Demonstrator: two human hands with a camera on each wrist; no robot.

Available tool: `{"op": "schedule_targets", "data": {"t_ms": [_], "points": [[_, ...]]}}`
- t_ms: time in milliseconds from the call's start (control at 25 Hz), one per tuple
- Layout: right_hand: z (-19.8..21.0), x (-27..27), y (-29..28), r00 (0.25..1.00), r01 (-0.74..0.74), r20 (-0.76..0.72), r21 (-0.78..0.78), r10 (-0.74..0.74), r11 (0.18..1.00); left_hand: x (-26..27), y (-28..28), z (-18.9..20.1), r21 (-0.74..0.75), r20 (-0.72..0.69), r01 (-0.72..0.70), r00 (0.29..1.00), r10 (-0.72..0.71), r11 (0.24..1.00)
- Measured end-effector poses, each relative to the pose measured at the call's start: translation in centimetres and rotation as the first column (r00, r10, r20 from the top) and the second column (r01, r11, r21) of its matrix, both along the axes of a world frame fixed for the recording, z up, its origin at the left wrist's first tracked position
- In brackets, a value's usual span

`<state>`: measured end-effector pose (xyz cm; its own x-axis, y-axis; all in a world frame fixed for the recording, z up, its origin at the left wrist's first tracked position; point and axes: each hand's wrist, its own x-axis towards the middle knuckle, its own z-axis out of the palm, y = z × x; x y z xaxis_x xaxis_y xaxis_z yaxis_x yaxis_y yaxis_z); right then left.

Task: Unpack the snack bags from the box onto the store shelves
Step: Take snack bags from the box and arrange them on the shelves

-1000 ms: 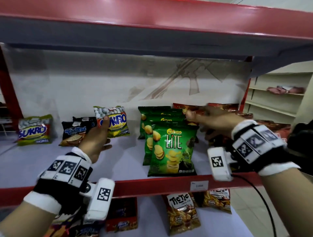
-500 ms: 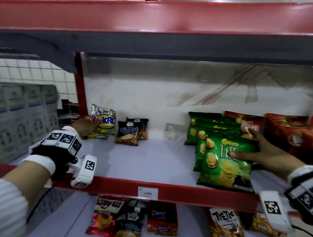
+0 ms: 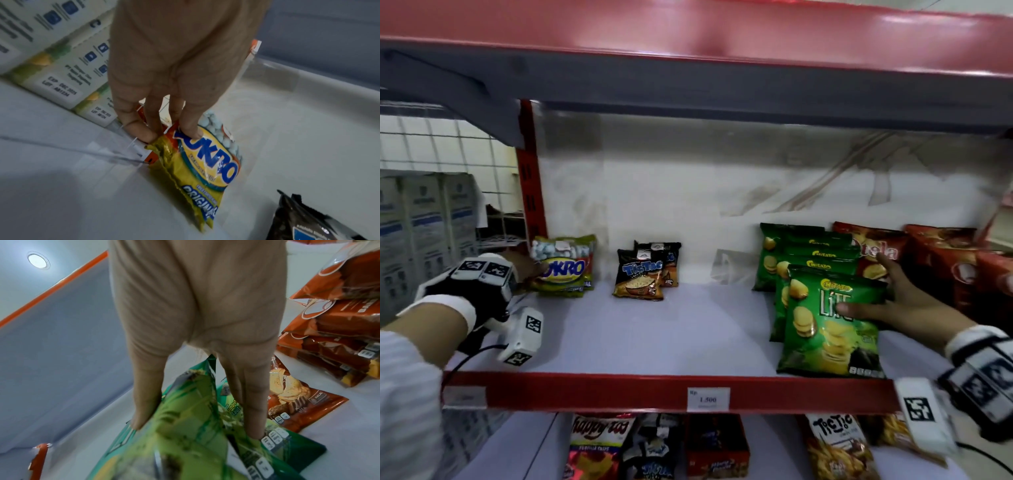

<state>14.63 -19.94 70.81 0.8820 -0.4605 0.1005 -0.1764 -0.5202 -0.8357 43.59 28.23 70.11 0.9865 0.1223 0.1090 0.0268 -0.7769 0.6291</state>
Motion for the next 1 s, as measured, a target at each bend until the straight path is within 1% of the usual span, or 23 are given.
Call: {"op": "schedule_targets", "data": {"t_ms": [80, 120, 160, 200, 280, 360, 440, 520, 600, 760, 841, 881, 921, 961, 1001], "points": [[0.0, 0.0, 0.1, 1.0, 0.02, 0.01, -0.002, -0.02, 1.0, -0.1, -0.2, -0.8, 0.067, -0.065, -0.025, 0.997, 0.029, 0.997], [0.0, -0.1, 0.2, 1.0, 0.025, 0.013, -0.004, -0.025, 1.0, 0.1, -0.1, -1.2, 0.05, -0.065, -0.042, 0.997, 0.045, 0.998], [-0.1, -0.1, 0.3, 1.0, 0.027, 0.015, -0.005, -0.027, 1.0, 0.4, 0.0, -1.7, -0.001, -0.056, -0.06, 0.997, 0.06, 0.998], [-0.2, -0.1, 0.4, 1.0, 0.027, 0.015, -0.003, -0.027, 1.0, 0.7, 0.2, -2.2, 0.027, -0.061, -0.067, 0.996, 0.069, 0.997], [-0.3, -0.2, 0.7, 0.999, 0.036, 0.015, -0.008, -0.036, 0.999, 1.4, 0.5, -2.1, 0.076, -0.029, -0.014, 0.999, 0.016, 0.997], [-0.3, -0.4, 0.8, 0.999, 0.038, 0.014, -0.014, -0.038, 0.999, 1.3, 0.4, -1.8, -0.01, -0.063, -0.029, 0.998, 0.029, 1.0], [-0.2, -0.5, 0.8, 0.999, 0.027, 0.021, -0.006, -0.027, 1.0, 0.4, -0.3, -1.6, -0.029, -0.101, -0.016, 0.995, 0.013, 0.999], [-0.2, -0.6, 0.7, 1.0, 0.009, 0.014, -0.012, -0.009, 1.0, 0.0, -0.9, -1.5, -0.064, -0.058, -0.025, 0.998, 0.021, 0.998], [0.1, -0.5, 0.6, 1.0, -0.009, 0.002, -0.029, 0.009, 1.0, -0.1, -1.4, -0.2, -0.077, 0.003, -0.052, 0.999, 0.052, 0.996], [0.8, -0.1, -0.3, 0.999, -0.03, 0.012, 0.002, 0.03, 1.0, -2.8, -5.6, 4.3, -0.075, 0.086, 0.062, 0.995, -0.056, 0.995], [0.9, 0.2, -0.7, 0.999, -0.028, -0.02, 0.029, 0.029, 0.999, -5.2, -9.3, 6.1, 0.044, 0.083, 0.136, 0.987, -0.139, 0.99], [1.0, 0.3, -1.0, 0.999, -0.028, -0.041, 0.057, 0.03, 0.998, -6.6, -11.4, 6.5, 0.06, 0.041, 0.211, 0.976, -0.214, 0.976], [0.9, 0.4, -1.2, 0.997, -0.04, -0.067, 0.08, 0.046, 0.996, -8.0, -13.5, 6.6, 0.076, 0.005, 0.311, 0.95, -0.312, 0.947], [1.0, 0.7, -1.4, 0.993, -0.066, -0.092, 0.098, 0.075, 0.993, -9.5, -15.6, 6.4, 0.096, -0.045, 0.418, 0.909, -0.415, 0.904], [1.1, 1.1, -1.7, 0.988, -0.097, -0.109, 0.117, 0.11, 0.988, -11.0, -17.6, 5.9, 0.078, -0.108, 0.524, 0.85, -0.516, 0.848]]}}
